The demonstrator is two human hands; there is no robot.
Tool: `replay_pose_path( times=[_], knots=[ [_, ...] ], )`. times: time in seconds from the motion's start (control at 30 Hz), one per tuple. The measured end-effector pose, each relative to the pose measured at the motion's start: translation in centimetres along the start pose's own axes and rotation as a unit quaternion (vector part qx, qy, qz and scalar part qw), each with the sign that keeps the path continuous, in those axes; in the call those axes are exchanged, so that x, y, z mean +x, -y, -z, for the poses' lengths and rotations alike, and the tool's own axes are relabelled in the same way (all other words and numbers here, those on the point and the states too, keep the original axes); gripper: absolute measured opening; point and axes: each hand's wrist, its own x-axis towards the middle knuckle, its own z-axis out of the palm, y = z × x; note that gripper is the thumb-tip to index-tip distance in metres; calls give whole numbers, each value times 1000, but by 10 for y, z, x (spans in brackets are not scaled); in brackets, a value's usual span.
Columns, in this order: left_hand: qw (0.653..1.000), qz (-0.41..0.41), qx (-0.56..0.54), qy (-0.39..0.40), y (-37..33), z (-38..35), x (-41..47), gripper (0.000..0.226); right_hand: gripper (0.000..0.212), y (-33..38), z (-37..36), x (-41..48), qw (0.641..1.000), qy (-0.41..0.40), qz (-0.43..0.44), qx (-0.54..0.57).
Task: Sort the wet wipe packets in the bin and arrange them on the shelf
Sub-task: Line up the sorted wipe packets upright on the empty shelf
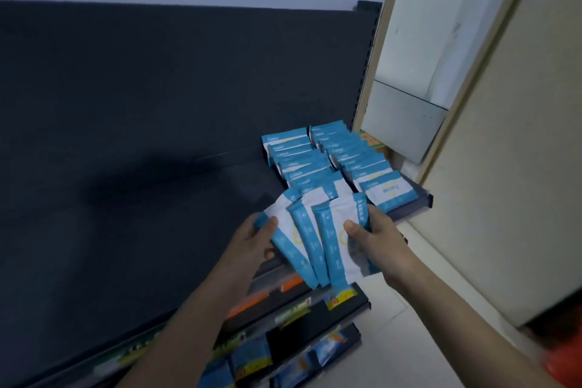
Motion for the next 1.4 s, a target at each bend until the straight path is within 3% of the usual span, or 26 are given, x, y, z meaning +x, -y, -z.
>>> replay_pose_path(
  times=[0.07,0.2,0.33,0.43,0.53,0.63,0.7,0.77,0.8,0.87,1.0,1.07,1.17,1.2,1.27,1.33,1.4],
  knots=[
    [1000,15,-22,2,-5,-1,28,20,41,1,11,28,1000,-27,3,-8],
    [999,23,-31,25,-14,-3,70,14,14,9,38,74,995,-95,16,16],
    [999,40,-12,31,-9,-11,95,16,16,19,54,99,993,-114,19,33],
    [996,66,21,49,0,-19,101,16,14,16,59,113,997,-38,47,-49],
    [993,89,61,40,12,-27,102,9,4,7,59,127,974,49,77,-207],
    [986,91,141,13,15,-33,100,8,25,5,55,139,934,123,115,-314],
    [964,71,258,-6,13,-34,99,13,27,6,53,147,918,160,133,-339],
    [929,52,365,-21,12,-35,99,20,13,11,55,154,900,190,146,-365],
    [924,48,379,-26,12,-37,97,20,21,14,56,158,889,204,156,-379],
    [931,44,361,-27,16,-42,94,18,40,20,56,163,864,244,167,-408],
    [961,71,255,-83,20,-60,89,4,37,23,48,161,809,299,209,-461],
    [963,86,227,-118,18,-65,86,20,32,19,45,162,783,303,239,-489],
    [916,64,382,-107,12,-67,80,35,18,12,45,162,756,279,336,-488],
    [902,37,417,-103,11,-67,80,35,14,11,45,161,751,266,362,-484],
    [917,0,388,-98,9,-73,77,21,14,3,45,159,747,250,398,-471],
    [931,-24,351,-95,10,-81,75,45,23,-8,44,158,749,244,426,-444],
    [921,-40,372,-106,13,-84,76,77,27,-12,50,157,757,241,434,-425]
  ],
)
